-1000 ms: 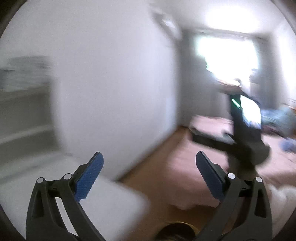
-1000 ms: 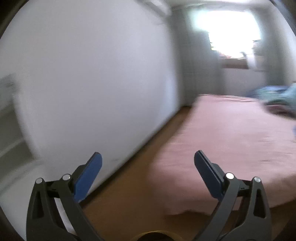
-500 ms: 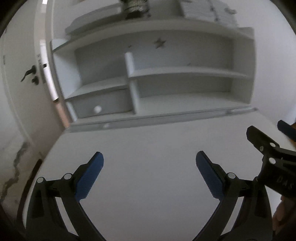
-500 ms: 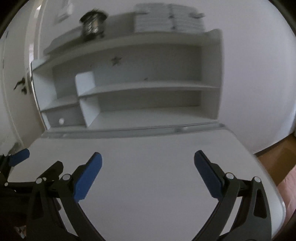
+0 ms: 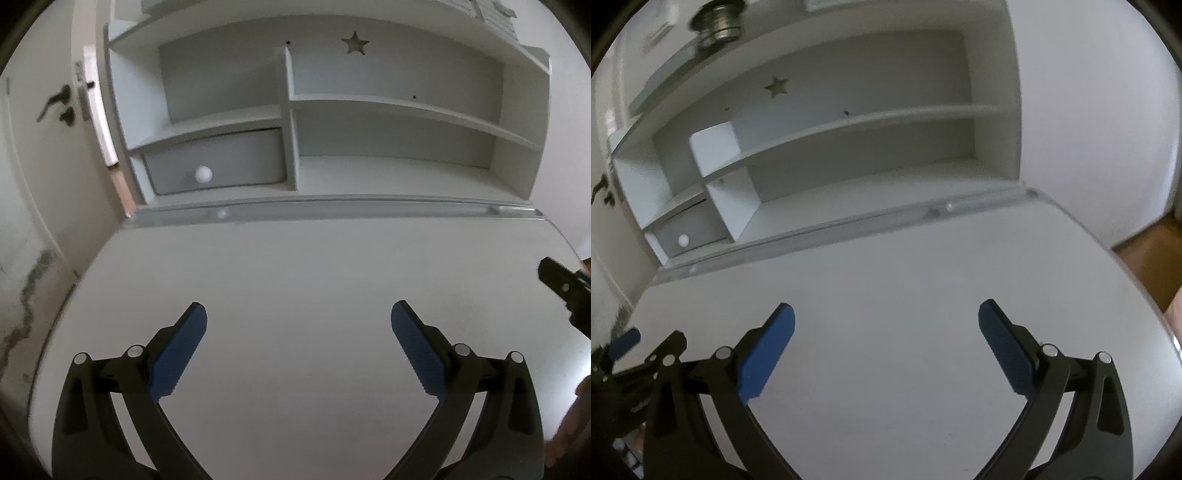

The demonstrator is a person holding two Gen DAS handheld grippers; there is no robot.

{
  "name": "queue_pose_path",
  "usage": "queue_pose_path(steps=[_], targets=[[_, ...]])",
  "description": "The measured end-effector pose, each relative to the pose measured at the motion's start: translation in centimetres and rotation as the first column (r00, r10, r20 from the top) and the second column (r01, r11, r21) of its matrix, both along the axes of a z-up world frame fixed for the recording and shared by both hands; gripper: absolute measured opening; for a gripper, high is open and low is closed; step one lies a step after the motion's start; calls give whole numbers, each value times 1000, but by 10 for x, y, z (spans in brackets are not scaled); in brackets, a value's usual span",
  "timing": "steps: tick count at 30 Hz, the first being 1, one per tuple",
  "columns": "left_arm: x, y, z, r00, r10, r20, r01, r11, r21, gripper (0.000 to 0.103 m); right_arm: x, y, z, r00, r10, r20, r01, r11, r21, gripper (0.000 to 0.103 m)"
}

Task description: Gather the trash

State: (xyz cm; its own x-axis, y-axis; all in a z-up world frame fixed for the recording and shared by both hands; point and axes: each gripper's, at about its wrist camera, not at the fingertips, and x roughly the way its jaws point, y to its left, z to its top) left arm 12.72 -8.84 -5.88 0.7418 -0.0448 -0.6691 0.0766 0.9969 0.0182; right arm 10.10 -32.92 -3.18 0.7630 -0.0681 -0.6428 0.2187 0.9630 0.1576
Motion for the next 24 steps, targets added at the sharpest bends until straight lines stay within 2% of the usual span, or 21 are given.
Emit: queue_pose_path(steps=[2, 4, 10, 18, 24], targets=[[2, 1, -1, 1000, -17, -10, 16, 999, -35, 97, 0, -1, -1, 1000, -3, -13, 3, 1000, 4, 96], [3, 1, -3, 1000, -9, -23, 8, 999, -37, 97, 0, 4, 0, 1000, 22, -17, -22, 1000, -14, 96], [7, 0, -8, 999, -6, -49, 5, 999, -35, 97, -2, 26, 3, 999, 47, -25, -50, 988, -143, 96], [6, -6, -9, 999, 1, -48, -1, 1000, 0, 97, 1, 16, 1, 999, 33, -40, -36, 996, -88, 96], [3, -6, -8, 998, 16, -54, -16, 1000, 8, 97, 0, 18, 1, 998, 38, -46, -42, 995, -96, 96]])
